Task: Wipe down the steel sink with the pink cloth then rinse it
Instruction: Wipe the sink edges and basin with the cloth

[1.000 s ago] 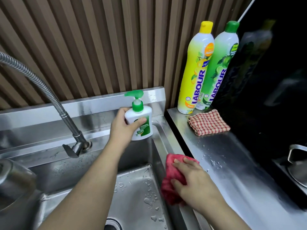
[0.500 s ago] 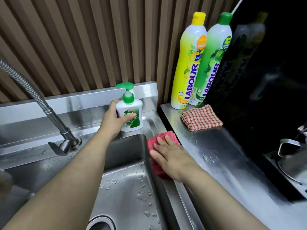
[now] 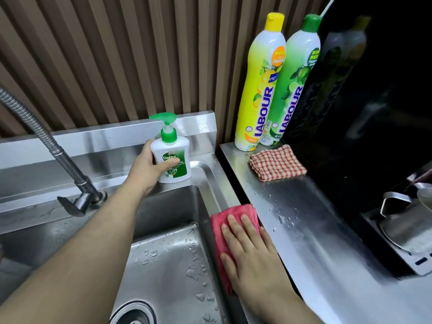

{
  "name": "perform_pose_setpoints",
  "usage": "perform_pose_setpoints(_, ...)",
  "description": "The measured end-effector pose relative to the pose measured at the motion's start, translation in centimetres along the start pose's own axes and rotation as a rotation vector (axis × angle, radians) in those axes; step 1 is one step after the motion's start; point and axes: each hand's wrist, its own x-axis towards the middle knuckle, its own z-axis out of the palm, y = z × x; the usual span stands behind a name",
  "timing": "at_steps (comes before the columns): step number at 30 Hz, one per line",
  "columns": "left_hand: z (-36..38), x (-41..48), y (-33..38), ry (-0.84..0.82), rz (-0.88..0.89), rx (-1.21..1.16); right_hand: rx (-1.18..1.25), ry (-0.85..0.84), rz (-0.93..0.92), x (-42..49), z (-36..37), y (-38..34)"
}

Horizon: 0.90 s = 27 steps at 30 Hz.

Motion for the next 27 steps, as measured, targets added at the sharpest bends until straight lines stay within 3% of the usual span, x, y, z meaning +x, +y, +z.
perform_pose_setpoints(4,0.4,-0.6,0.3,0.005,-0.004,-0.097,0.008,-0.074,0.001,3.6,-0.6,-0.3)
perform_pose_setpoints(7,0.2,-2.2,0.1,0.142,0.065,-0.062,0.042,-0.191,0.022,6.8,-0.4,-0.1)
perform_pose_setpoints(9,0.2,-4.3,-0.4,0.318,0.149,0.025,0.04,-0.175,0.009,5.2,-0.6,0.1)
perform_pose_setpoints(11,1.0,-6.9,-1.1,0.342,0.228,0.115,0.028,-0.083,0.022,0.6,-0.9,-0.1)
perform_pose_setpoints(13,2.6,-9.1,-2.1,0.114,0.282,0.234,0.018,-0.011,0.029,-5.9,-1.0,0.1)
perform_pose_setpoints(15,4.8,-10.6,-2.9,-0.227,0.352,0.386,0.003,0.052,0.045,-11.7,-1.2,0.1)
perform_pose_setpoints(17,6.8,-11.3,-3.1,-0.521,0.423,0.514,-0.013,0.051,0.056,-13.6,-1.3,0.1)
perform_pose_setpoints(19,8.5,-11.6,-3.2,-0.695,0.496,0.673,-0.048,0.053,0.058,-12.1,-1.0,0.2)
perform_pose_setpoints(23,9.5,-12.0,-3.6,-0.748,0.569,0.964,-0.054,0.002,0.127,-10.0,-0.9,0.4)
perform_pose_setpoints(27,9.5,-12.2,-3.8,-0.759,0.577,1.008,-0.029,0.032,0.076,-18.1,-1.2,0.4)
